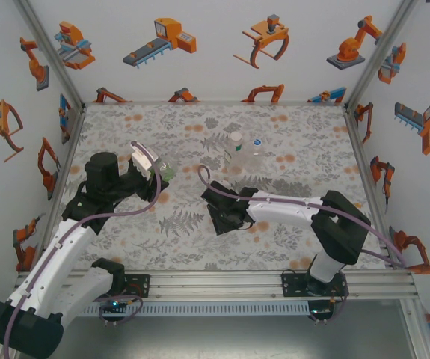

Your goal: Screw on the bottle caps

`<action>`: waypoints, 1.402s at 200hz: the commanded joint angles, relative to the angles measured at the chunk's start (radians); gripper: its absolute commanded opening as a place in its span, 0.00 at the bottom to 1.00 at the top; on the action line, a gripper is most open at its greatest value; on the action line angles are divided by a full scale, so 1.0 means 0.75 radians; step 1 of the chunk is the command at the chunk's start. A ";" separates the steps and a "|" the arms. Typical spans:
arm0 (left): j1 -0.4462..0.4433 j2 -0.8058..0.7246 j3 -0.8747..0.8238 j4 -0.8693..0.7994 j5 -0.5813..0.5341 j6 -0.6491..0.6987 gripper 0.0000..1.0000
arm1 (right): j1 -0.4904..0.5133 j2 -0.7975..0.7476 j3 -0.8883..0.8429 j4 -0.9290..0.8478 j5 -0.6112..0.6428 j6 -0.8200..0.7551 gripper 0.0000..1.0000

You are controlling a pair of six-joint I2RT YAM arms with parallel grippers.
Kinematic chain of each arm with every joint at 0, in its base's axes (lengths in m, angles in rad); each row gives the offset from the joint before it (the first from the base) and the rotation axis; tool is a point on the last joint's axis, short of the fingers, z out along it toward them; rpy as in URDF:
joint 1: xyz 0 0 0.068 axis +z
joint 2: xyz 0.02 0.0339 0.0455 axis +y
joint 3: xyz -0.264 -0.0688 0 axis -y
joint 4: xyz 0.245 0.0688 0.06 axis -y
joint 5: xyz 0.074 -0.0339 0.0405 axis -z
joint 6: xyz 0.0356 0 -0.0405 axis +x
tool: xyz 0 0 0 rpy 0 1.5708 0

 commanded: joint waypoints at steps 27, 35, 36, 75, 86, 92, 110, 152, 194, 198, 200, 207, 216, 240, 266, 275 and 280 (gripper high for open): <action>0.005 -0.003 0.041 -0.005 0.023 -0.018 0.05 | 0.008 0.016 0.042 -0.044 0.025 0.016 0.44; 0.005 -0.002 0.041 -0.007 0.023 -0.018 0.05 | 0.008 0.019 0.040 -0.043 0.023 0.016 0.44; 0.005 -0.002 0.041 -0.006 0.023 -0.018 0.05 | 0.009 0.020 0.039 -0.043 0.022 0.017 0.44; 0.005 0.000 0.040 -0.005 0.021 -0.020 0.05 | 0.011 0.034 0.023 -0.023 0.011 0.023 0.44; 0.004 -0.002 0.039 -0.005 0.022 -0.022 0.05 | 0.010 0.033 0.018 -0.015 0.010 0.023 0.44; 0.004 -0.002 0.038 -0.006 0.021 -0.022 0.05 | 0.010 0.035 0.015 -0.012 0.008 0.023 0.44; 0.004 -0.002 0.038 -0.004 0.021 -0.022 0.04 | 0.010 0.041 0.007 0.005 0.001 0.025 0.44; 0.004 -0.003 0.038 -0.005 0.015 -0.025 0.04 | 0.010 0.070 -0.004 0.048 -0.031 0.045 0.43; 0.004 -0.002 0.036 -0.002 0.015 -0.026 0.04 | 0.010 0.074 -0.006 0.057 -0.028 0.057 0.37; 0.004 -0.004 0.035 -0.001 0.015 -0.028 0.04 | 0.010 0.072 -0.007 0.059 -0.026 0.058 0.36; 0.004 -0.004 0.036 -0.001 0.015 -0.028 0.04 | 0.009 0.071 -0.009 0.058 -0.026 0.059 0.35; 0.004 -0.004 0.036 -0.002 0.015 -0.028 0.04 | 0.011 0.070 -0.009 0.059 -0.026 0.063 0.34; 0.005 -0.003 0.036 -0.002 0.015 -0.028 0.04 | 0.009 0.066 -0.010 0.058 -0.028 0.069 0.32; 0.004 -0.001 0.036 -0.002 0.019 -0.030 0.04 | 0.002 0.049 -0.027 0.084 -0.057 0.094 0.27; 0.004 0.001 0.036 -0.002 0.021 -0.032 0.04 | -0.038 0.006 -0.100 0.174 -0.124 0.143 0.24; 0.004 0.004 0.035 0.001 0.021 -0.032 0.04 | -0.059 -0.018 -0.140 0.221 -0.155 0.163 0.24; 0.005 0.003 0.036 0.001 0.022 -0.032 0.04 | -0.071 -0.036 -0.163 0.249 -0.175 0.174 0.24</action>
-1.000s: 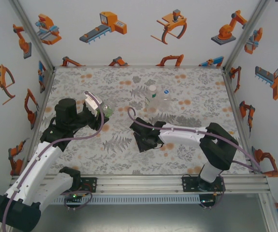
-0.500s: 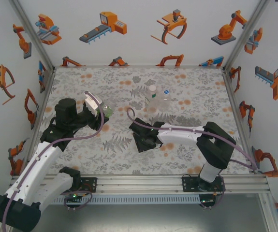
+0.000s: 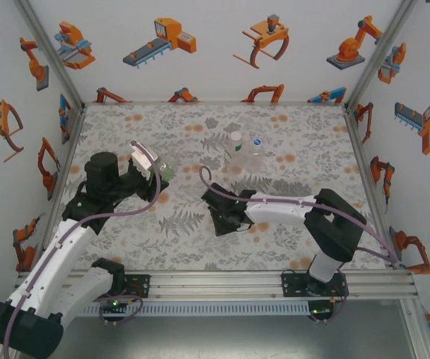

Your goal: Screw on the bottle caps

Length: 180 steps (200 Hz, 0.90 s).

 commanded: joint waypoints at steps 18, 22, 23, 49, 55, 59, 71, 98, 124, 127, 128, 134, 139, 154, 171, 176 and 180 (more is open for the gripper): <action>0.004 0.004 0.035 0.000 0.021 -0.022 0.04 | -0.102 -0.139 -0.193 0.209 -0.135 0.130 0.24; 0.004 0.006 0.035 0.000 0.021 -0.024 0.04 | -0.116 -0.154 -0.219 0.236 -0.149 0.142 0.24; 0.004 0.006 0.034 0.001 0.021 -0.024 0.04 | -0.120 -0.157 -0.227 0.242 -0.153 0.145 0.24; 0.004 0.007 0.035 0.003 0.023 -0.024 0.04 | -0.235 -0.241 -0.414 0.425 -0.256 0.245 0.26; 0.004 0.008 0.035 0.002 0.023 -0.023 0.04 | -0.263 -0.256 -0.455 0.461 -0.275 0.272 0.27; 0.004 0.008 0.035 0.002 0.021 -0.024 0.04 | -0.281 -0.265 -0.481 0.484 -0.287 0.285 0.28; 0.004 0.007 0.033 0.002 0.019 -0.024 0.04 | -0.330 -0.301 -0.547 0.537 -0.314 0.332 0.33; 0.004 0.012 0.031 0.007 0.015 -0.026 0.04 | -0.358 -0.386 -0.554 0.428 -0.247 0.344 0.38; 0.004 0.015 0.033 0.006 0.021 -0.026 0.04 | -0.343 -0.433 -0.472 0.251 -0.155 0.290 0.40; 0.004 0.016 0.033 0.007 0.021 -0.026 0.04 | -0.338 -0.435 -0.463 0.235 -0.144 0.284 0.40; 0.004 0.016 0.033 0.007 0.021 -0.026 0.04 | -0.337 -0.437 -0.458 0.230 -0.140 0.281 0.40; 0.004 0.018 0.034 0.006 0.023 -0.027 0.04 | -0.326 -0.438 -0.435 0.197 -0.120 0.264 0.40; 0.005 0.020 0.034 0.006 0.023 -0.027 0.04 | -0.315 -0.434 -0.412 0.168 -0.103 0.249 0.40; 0.004 0.021 0.035 0.005 0.019 -0.026 0.04 | -0.274 -0.413 -0.339 0.093 -0.052 0.212 0.41; 0.004 0.021 0.035 0.003 0.013 -0.025 0.04 | -0.222 -0.368 -0.258 0.011 0.009 0.168 0.41; 0.004 0.020 0.035 0.002 0.008 -0.023 0.04 | -0.207 -0.354 -0.232 -0.013 0.029 0.156 0.42; 0.005 0.021 0.035 0.001 0.007 -0.024 0.04 | -0.195 -0.339 -0.211 -0.034 0.046 0.144 0.42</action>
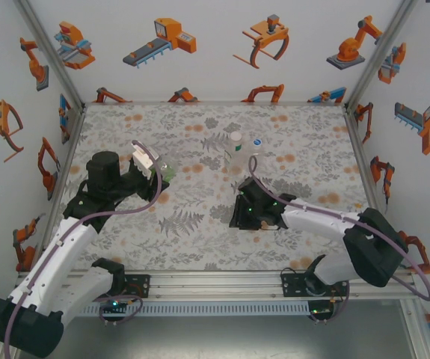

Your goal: Screw on the bottle caps

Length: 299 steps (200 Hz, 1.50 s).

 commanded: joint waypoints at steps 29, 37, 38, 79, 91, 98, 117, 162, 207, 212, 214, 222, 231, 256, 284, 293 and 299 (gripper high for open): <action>0.004 0.000 0.037 0.001 0.005 -0.020 0.04 | 0.136 0.157 0.235 -0.297 0.262 -0.151 0.45; 0.006 0.000 0.037 0.001 0.005 -0.020 0.04 | 0.158 0.186 0.262 -0.330 0.295 -0.164 0.45; 0.006 0.000 0.037 0.001 0.005 -0.021 0.04 | 0.161 0.190 0.266 -0.335 0.299 -0.166 0.45; 0.006 0.010 0.041 -0.002 0.005 -0.021 0.04 | 0.222 0.294 0.337 -0.385 0.359 -0.193 0.48; 0.006 0.008 0.041 -0.004 0.003 -0.020 0.04 | 0.228 0.310 0.341 -0.374 0.352 -0.196 0.49; 0.007 0.009 0.041 -0.006 0.002 -0.021 0.04 | 0.229 0.318 0.340 -0.368 0.349 -0.198 0.49; 0.006 0.008 0.043 -0.008 -0.003 -0.021 0.04 | 0.236 0.337 0.345 -0.357 0.348 -0.204 0.48; 0.006 0.012 0.045 -0.012 -0.007 -0.021 0.04 | 0.239 0.363 0.347 -0.344 0.355 -0.220 0.44; 0.006 0.011 0.047 -0.013 -0.008 -0.021 0.04 | 0.241 0.366 0.351 -0.348 0.355 -0.231 0.39; 0.006 0.012 0.047 -0.013 -0.008 -0.020 0.04 | 0.241 0.364 0.351 -0.348 0.354 -0.231 0.39; 0.006 0.011 0.047 -0.014 -0.007 -0.021 0.04 | 0.240 0.362 0.350 -0.348 0.355 -0.232 0.39; 0.006 0.012 0.048 -0.015 -0.007 -0.021 0.04 | 0.240 0.365 0.350 -0.350 0.359 -0.231 0.40; 0.006 0.014 0.049 -0.018 -0.007 -0.020 0.04 | 0.240 0.365 0.353 -0.352 0.362 -0.231 0.42; 0.006 0.016 0.049 -0.021 -0.004 -0.019 0.03 | 0.240 0.363 0.361 -0.356 0.363 -0.238 0.41; 0.006 0.022 0.049 -0.022 0.006 -0.017 0.03 | 0.243 0.341 0.364 -0.366 0.367 -0.246 0.35; 0.006 0.028 0.049 -0.020 0.019 -0.013 0.03 | 0.242 0.323 0.361 -0.369 0.373 -0.249 0.33; 0.006 0.035 0.050 -0.021 0.036 -0.012 0.03 | 0.243 0.302 0.359 -0.368 0.377 -0.256 0.33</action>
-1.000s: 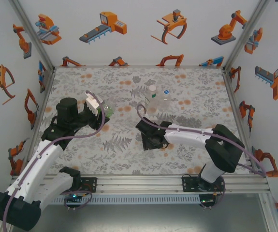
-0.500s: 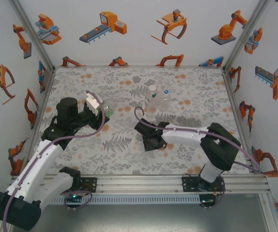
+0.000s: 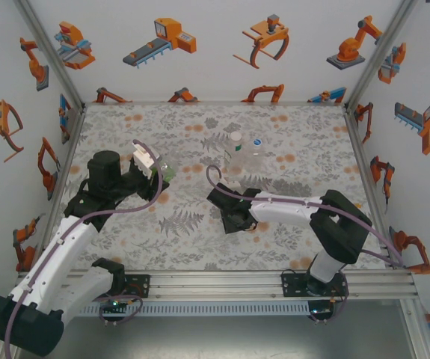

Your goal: Screw on the bottle caps

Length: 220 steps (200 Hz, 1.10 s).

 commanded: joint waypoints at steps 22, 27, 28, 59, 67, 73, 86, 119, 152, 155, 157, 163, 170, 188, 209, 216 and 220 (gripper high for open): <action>0.002 0.061 0.069 -0.040 0.131 0.006 0.01 | 0.011 -0.140 0.011 -0.016 0.067 -0.073 0.30; -0.004 0.071 0.075 -0.047 0.146 0.012 0.00 | 0.011 -0.163 0.008 -0.014 0.074 -0.085 0.30; -0.005 0.074 0.076 -0.048 0.148 0.013 0.00 | 0.011 -0.169 0.009 -0.012 0.075 -0.089 0.30; -0.073 0.124 0.103 -0.116 0.162 0.089 0.00 | 0.010 -0.322 -0.002 0.019 0.092 -0.208 0.27; -0.106 0.140 0.117 -0.157 0.154 0.128 0.00 | 0.011 -0.364 -0.004 0.024 0.107 -0.239 0.26; -0.134 0.150 0.127 -0.186 0.148 0.158 0.00 | 0.011 -0.399 -0.008 0.033 0.117 -0.265 0.26; -0.198 0.163 0.135 -0.240 0.153 0.237 0.00 | 0.011 -0.480 -0.036 0.099 0.083 -0.363 0.25; -0.328 0.152 0.101 -0.298 0.181 0.410 0.00 | 0.011 -0.704 -0.102 0.254 -0.038 -0.592 0.23; -0.389 0.153 0.100 -0.347 0.178 0.485 0.00 | 0.011 -0.898 -0.149 0.331 -0.275 -0.838 0.23; -0.394 0.153 0.100 -0.355 0.182 0.497 0.00 | 0.011 -0.914 -0.155 0.340 -0.304 -0.859 0.23; -0.397 0.153 0.099 -0.360 0.187 0.507 0.00 | 0.010 -0.924 -0.160 0.348 -0.323 -0.872 0.23; -0.408 0.147 0.096 -0.372 0.193 0.531 0.00 | 0.011 -0.956 -0.169 0.368 -0.378 -0.911 0.23; -0.427 0.142 0.090 -0.382 0.197 0.555 0.00 | 0.010 -0.989 -0.179 0.390 -0.444 -0.953 0.23; -0.469 0.111 0.068 -0.393 0.207 0.616 0.00 | 0.011 -1.062 -0.206 0.444 -0.593 -1.053 0.23; -0.516 0.077 0.038 -0.394 0.214 0.668 0.00 | 0.011 -1.122 -0.256 0.527 -0.686 -1.135 0.23; -0.524 0.070 0.035 -0.393 0.219 0.672 0.00 | 0.011 -1.134 -0.275 0.558 -0.693 -1.146 0.23; -0.529 0.068 0.035 -0.394 0.224 0.676 0.00 | 0.011 -1.139 -0.282 0.575 -0.697 -1.147 0.23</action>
